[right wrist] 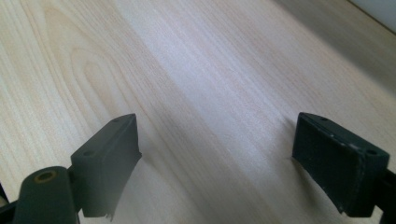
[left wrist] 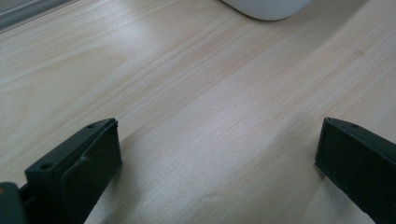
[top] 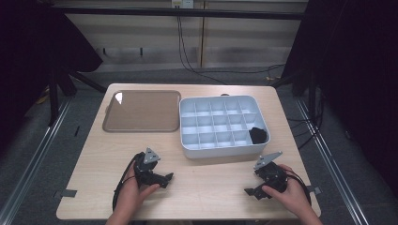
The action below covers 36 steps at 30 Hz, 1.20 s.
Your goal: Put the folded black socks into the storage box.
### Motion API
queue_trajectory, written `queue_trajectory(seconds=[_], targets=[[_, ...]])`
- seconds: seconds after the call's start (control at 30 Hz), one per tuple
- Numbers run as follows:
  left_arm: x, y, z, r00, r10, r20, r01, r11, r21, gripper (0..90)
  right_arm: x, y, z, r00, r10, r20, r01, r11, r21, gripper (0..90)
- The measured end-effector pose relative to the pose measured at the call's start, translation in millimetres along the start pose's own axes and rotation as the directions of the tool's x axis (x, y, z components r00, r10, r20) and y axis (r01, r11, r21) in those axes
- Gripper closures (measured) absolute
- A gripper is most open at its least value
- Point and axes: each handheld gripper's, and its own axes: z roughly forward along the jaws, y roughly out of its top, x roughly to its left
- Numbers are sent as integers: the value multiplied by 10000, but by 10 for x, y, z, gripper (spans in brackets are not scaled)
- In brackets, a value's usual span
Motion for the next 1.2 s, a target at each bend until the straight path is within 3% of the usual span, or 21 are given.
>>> queue_trajectory(seconds=[0.2,0.33,0.4,0.57,1.2], targets=[[0,0,0,10000,4,-1,-4,10000,3,0,54,-101,32,9975,-574,414,604,9955,-732,112],[0,0,0,10000,3,-4,-3,10000,0,0,64,-179,54,9980,-437,454,501,9870,-1528,109],[-4,-1,0,10000,-46,4,46,10000,-6,0,54,-241,73,9980,-398,483,493,9752,-2158,108],[-3,-1,0,10000,-37,-7,37,10000,-5,0,55,-342,93,9980,-332,540,476,9549,-2930,108],[-3,-1,0,10000,-34,-8,34,10000,-1,0,55,-342,95,9978,-311,583,469,9546,-2942,108]])
